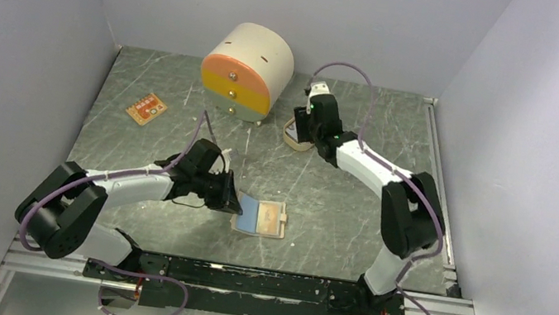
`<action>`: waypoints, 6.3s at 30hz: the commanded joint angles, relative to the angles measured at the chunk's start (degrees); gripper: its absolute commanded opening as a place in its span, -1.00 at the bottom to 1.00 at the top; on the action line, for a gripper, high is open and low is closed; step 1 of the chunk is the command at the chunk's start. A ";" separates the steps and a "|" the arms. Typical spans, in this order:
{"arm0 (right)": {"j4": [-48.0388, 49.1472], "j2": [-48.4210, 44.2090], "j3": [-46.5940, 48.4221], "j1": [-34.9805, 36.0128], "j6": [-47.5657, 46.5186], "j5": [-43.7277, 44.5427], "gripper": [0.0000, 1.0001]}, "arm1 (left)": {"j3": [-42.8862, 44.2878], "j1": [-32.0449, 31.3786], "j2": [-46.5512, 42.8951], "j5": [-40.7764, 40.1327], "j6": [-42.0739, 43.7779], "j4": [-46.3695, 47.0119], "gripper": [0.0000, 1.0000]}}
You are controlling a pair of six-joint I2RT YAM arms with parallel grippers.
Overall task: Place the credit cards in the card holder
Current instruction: Pick up the credit card from the storage box, then insert the credit card into the card holder.
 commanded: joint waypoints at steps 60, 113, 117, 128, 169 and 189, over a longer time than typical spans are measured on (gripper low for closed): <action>0.94 24.64 25.39 -9.33 -26.15 -2.47 0.03 | -0.31 0.36 1.48 7.21 1.22 4.06 -0.82; -10.33 13.92 23.91 -9.79 -15.64 -17.36 -1.00 | -1.24 0.33 1.19 4.69 -0.51 4.00 -0.56; -12.14 10.12 21.72 -9.81 -11.71 -19.04 -1.00 | -1.10 0.37 1.80 4.92 -0.85 4.53 -0.47; -19.01 -5.79 10.89 -9.59 9.30 -18.12 -1.00 | -1.70 0.34 3.50 1.48 -3.77 6.04 -0.82; 39.08 -27.31 -52.60 12.26 53.21 -26.96 -1.00 | -10.57 0.39 0.92 2.84 -9.00 16.65 -0.82; 45.88 -20.31 -54.26 14.60 53.73 -21.63 -1.00 | -13.00 0.37 0.50 2.76 -9.15 18.02 -0.68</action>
